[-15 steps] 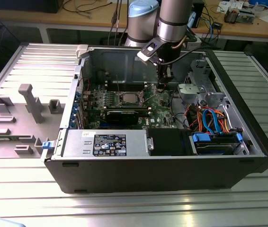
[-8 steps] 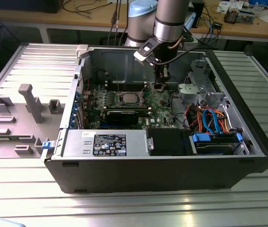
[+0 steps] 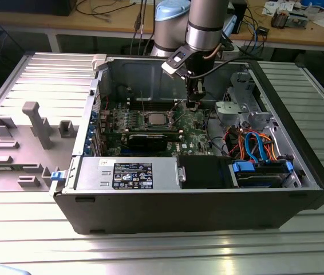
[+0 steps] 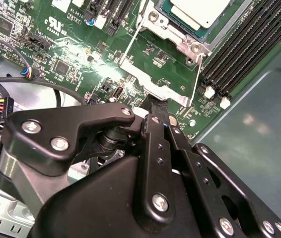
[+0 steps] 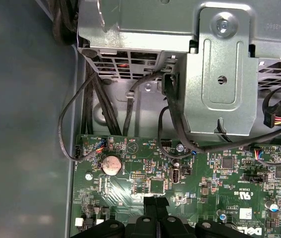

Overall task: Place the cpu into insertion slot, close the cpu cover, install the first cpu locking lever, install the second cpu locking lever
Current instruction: 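Close the cpu cover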

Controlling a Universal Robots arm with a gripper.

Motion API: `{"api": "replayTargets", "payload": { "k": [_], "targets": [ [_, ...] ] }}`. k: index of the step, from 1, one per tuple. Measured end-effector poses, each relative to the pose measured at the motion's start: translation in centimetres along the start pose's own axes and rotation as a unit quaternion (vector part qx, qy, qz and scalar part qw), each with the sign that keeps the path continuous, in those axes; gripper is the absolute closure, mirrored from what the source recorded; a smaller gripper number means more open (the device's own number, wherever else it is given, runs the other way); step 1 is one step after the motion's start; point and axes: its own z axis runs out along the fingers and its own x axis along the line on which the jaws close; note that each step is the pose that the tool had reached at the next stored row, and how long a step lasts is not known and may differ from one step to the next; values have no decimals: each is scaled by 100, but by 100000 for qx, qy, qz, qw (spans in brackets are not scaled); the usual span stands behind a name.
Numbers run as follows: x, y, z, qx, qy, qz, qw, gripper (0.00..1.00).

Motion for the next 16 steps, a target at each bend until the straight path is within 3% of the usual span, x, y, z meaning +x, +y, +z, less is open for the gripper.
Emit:
{"api": "replayTargets", "payload": {
  "k": [7,9,16],
  "targets": [
    [0,0,1,0,0,-1,100000,89],
    [-17,-40,2,-5,4,1,100000,89],
    [-45,-77,3,-4,6,-2,100000,89]
  ]
}}
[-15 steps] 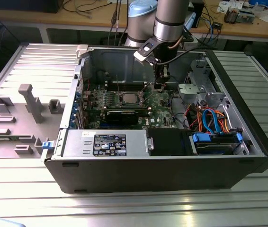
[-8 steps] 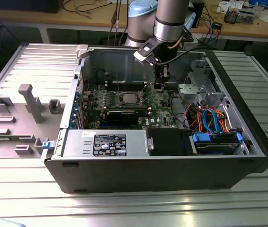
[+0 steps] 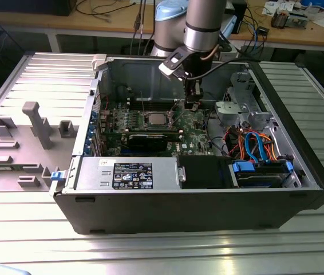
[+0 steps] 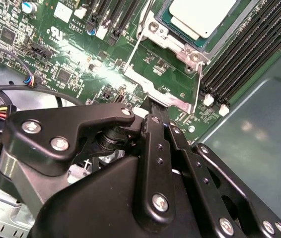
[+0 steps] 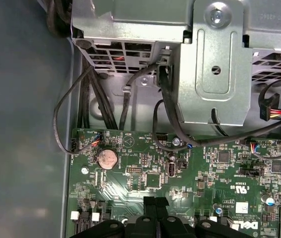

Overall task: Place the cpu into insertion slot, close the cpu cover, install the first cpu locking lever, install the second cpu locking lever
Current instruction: 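Close the cpu cover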

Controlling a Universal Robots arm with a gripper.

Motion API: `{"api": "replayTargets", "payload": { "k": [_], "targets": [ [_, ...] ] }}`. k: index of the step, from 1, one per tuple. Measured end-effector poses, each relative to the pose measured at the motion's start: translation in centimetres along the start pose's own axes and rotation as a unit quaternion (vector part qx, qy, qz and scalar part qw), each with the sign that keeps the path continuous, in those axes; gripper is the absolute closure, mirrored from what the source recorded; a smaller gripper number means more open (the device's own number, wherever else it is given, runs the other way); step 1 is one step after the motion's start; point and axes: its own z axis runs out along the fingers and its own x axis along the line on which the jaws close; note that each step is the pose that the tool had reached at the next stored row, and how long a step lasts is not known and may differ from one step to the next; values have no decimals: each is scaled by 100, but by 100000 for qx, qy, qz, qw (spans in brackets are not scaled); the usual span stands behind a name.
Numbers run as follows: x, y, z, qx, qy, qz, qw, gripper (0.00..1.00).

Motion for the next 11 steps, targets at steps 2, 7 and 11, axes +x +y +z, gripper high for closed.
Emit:
{"api": "replayTargets", "payload": {
  "k": [2,7,11],
  "targets": [
    [-3,-11,-1,4,-5,3,100000,89],
    [-4,-26,-1,2,-4,-1,100000,89],
    [-1,-94,-1,5,-4,2,100000,89]
  ]
}}
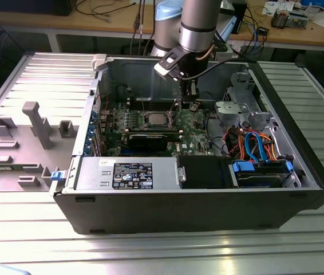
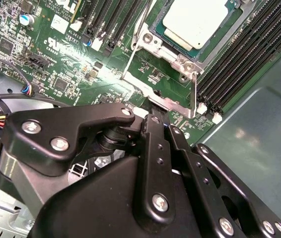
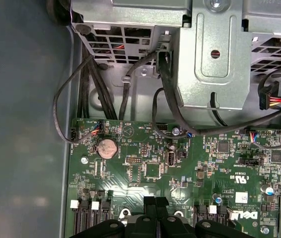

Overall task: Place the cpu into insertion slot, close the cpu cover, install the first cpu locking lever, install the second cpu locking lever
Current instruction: 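Close the cpu cover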

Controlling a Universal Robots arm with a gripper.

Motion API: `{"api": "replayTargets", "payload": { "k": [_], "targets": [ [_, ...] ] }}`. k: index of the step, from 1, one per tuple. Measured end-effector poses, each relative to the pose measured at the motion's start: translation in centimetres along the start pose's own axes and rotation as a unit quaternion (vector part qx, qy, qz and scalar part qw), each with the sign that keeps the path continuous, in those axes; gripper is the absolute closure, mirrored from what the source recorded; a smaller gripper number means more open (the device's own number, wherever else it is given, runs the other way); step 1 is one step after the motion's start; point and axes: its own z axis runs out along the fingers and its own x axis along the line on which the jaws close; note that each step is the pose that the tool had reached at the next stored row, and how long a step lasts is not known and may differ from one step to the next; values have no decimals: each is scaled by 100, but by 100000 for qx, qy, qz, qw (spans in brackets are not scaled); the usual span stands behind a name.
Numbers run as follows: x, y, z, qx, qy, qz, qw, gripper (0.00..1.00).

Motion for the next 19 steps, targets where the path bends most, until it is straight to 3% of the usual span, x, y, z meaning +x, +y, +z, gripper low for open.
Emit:
{"api": "replayTargets", "payload": {
  "k": [14,16,19],
  "targets": [
    [1,-24,0,-1,0,0,100000,89],
    [4,-59,2,-2,0,2,100000,89],
    [4,-65,2,-2,2,2,100000,89]
  ]
}}
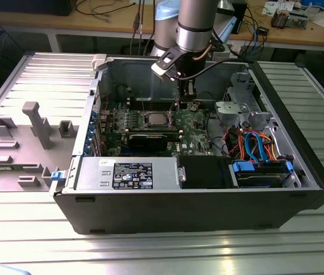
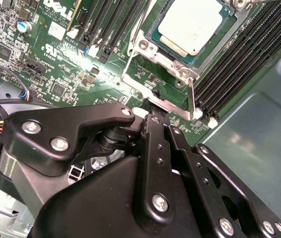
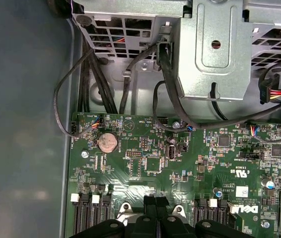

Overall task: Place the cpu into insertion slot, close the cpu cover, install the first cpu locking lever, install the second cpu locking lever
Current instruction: 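Close the cpu cover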

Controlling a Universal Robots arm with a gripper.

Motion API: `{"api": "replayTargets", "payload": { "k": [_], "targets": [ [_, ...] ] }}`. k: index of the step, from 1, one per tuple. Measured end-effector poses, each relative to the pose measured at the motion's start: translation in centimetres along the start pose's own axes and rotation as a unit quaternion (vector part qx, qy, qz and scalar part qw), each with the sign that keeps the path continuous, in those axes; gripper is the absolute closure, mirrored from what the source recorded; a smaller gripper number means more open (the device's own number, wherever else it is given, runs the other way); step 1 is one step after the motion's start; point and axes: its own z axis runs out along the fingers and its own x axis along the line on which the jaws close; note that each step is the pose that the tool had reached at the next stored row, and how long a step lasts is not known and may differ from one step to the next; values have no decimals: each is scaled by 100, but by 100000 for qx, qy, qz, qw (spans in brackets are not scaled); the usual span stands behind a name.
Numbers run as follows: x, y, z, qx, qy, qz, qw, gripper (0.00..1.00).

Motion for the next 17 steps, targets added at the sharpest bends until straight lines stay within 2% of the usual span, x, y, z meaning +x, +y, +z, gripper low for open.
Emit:
{"api": "replayTargets", "payload": {
  "k": [17],
  "targets": [
    [2,-38,3,-1,-2,3,100000,89]
  ]
}}
